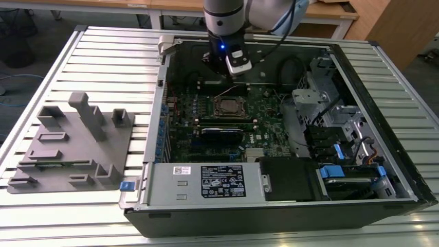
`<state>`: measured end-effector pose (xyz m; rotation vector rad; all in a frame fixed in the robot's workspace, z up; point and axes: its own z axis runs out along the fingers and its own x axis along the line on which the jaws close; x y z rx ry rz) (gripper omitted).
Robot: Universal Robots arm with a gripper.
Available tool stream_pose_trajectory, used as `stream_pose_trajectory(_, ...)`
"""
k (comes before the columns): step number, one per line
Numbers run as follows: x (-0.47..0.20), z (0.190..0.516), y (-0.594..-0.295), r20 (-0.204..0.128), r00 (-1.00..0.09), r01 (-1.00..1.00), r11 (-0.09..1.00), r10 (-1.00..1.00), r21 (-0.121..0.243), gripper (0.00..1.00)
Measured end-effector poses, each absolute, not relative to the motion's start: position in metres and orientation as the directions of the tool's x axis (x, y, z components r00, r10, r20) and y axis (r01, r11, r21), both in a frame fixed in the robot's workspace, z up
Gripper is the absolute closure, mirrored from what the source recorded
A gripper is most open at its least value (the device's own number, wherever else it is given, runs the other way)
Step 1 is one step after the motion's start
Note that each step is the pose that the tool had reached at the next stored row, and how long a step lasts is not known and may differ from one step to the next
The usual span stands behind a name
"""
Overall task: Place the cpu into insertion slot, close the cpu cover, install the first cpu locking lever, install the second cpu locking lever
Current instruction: 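Install the first cpu locking lever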
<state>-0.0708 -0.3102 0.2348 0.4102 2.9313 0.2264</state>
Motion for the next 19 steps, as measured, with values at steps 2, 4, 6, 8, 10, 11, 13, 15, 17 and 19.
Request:
stream_pose_trajectory(2, -0.071, 0.232, -0.312, -0.150, -0.947, 0.258, 0.951, 0.284, 0.173, 0.89)
stream_pose_trajectory(4, -0.071, 0.229, -0.312, -0.151, -0.947, 0.258, 0.951, 0.284, 0.174, 0.89)
stream_pose_trajectory(6, -0.071, 0.226, -0.312, -0.151, -0.947, 0.257, 0.951, 0.284, 0.174, 0.89)
stream_pose_trajectory(8, -0.071, 0.224, -0.312, -0.152, -0.947, 0.257, 0.951, 0.284, 0.174, 0.89)
stream_pose_trajectory(10, -0.071, 0.221, -0.312, -0.153, -0.947, 0.257, 0.951, 0.284, 0.174, 0.89)
stream_pose_trajectory(11, -0.071, 0.220, -0.312, -0.153, -0.947, 0.257, 0.951, 0.284, 0.174, 0.89)
stream_pose_trajectory(13, -0.071, 0.219, -0.312, -0.153, -0.947, 0.257, 0.951, 0.284, 0.174, 0.89)
stream_pose_trajectory(15, -0.071, 0.218, -0.312, -0.153, -0.947, 0.257, 0.951, 0.284, 0.174, 0.89)
stream_pose_trajectory(17, -0.070, 0.216, -0.312, -0.153, -0.947, 0.257, 0.951, 0.284, 0.174, 0.89)
stream_pose_trajectory(19, -0.069, 0.215, -0.312, -0.153, -0.947, 0.257, 0.951, 0.284, 0.174, 0.89)
